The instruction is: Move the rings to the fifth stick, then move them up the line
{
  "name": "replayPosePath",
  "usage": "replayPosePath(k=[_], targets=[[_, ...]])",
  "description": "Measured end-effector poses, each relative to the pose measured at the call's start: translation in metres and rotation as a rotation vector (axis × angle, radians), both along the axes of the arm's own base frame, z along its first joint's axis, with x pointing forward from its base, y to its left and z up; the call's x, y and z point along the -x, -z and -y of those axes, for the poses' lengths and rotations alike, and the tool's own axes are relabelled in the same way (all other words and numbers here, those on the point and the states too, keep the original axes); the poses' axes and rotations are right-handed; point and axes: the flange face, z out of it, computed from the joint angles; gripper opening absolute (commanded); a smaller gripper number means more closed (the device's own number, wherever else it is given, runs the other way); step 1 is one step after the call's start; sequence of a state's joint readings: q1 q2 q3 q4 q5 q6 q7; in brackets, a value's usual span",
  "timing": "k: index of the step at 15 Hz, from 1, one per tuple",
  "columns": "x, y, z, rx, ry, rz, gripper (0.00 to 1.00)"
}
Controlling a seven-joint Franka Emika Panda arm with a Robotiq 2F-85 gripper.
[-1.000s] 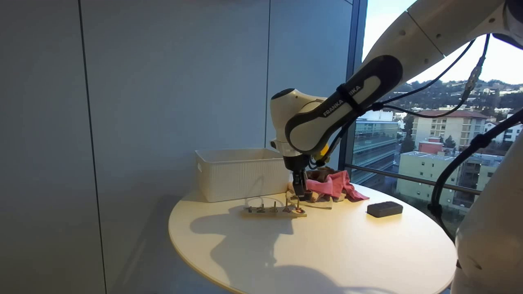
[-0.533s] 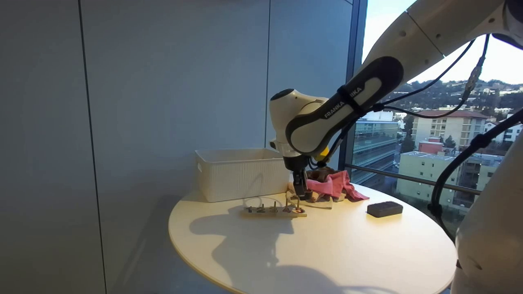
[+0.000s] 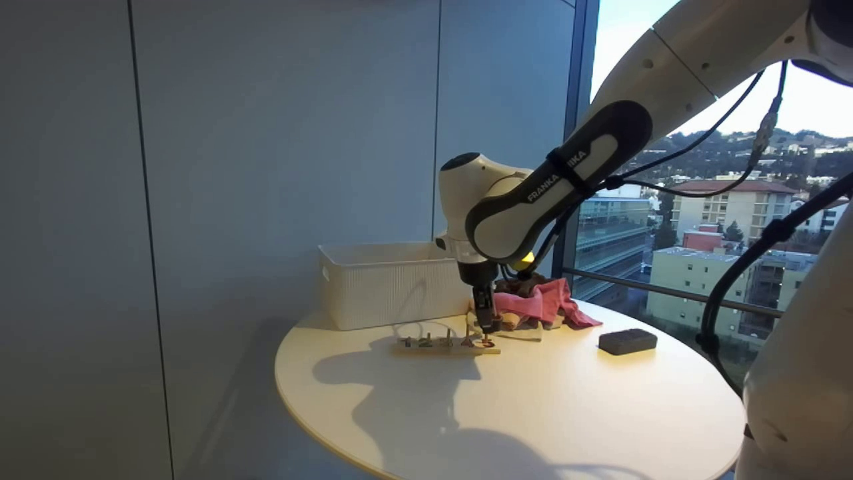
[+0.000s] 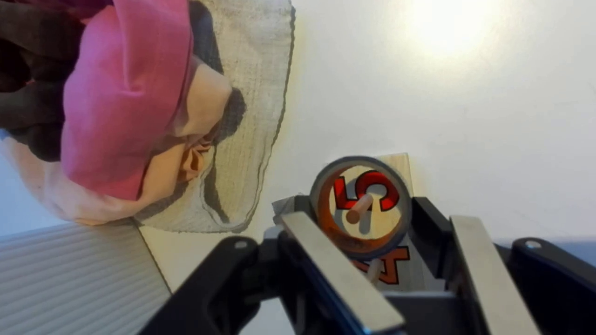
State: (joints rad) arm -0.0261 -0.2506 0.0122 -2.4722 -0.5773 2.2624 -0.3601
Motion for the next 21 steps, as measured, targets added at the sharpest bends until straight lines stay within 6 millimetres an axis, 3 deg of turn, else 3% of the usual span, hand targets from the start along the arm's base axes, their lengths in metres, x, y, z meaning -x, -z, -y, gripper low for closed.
replayPosePath(k=[2, 11, 18, 21], targets=[[-0.001, 0.003, 0.000, -0.001, -0.002, -0.006, 1.00], [-0.004, 0.002, 0.003, -0.070, -0.033, -0.012, 1.00], [-0.010, -0.009, 0.031, -0.220, -0.009, 0.036, 1.00], [-0.011, -0.010, 0.033, -0.222, -0.005, 0.040, 1.00]])
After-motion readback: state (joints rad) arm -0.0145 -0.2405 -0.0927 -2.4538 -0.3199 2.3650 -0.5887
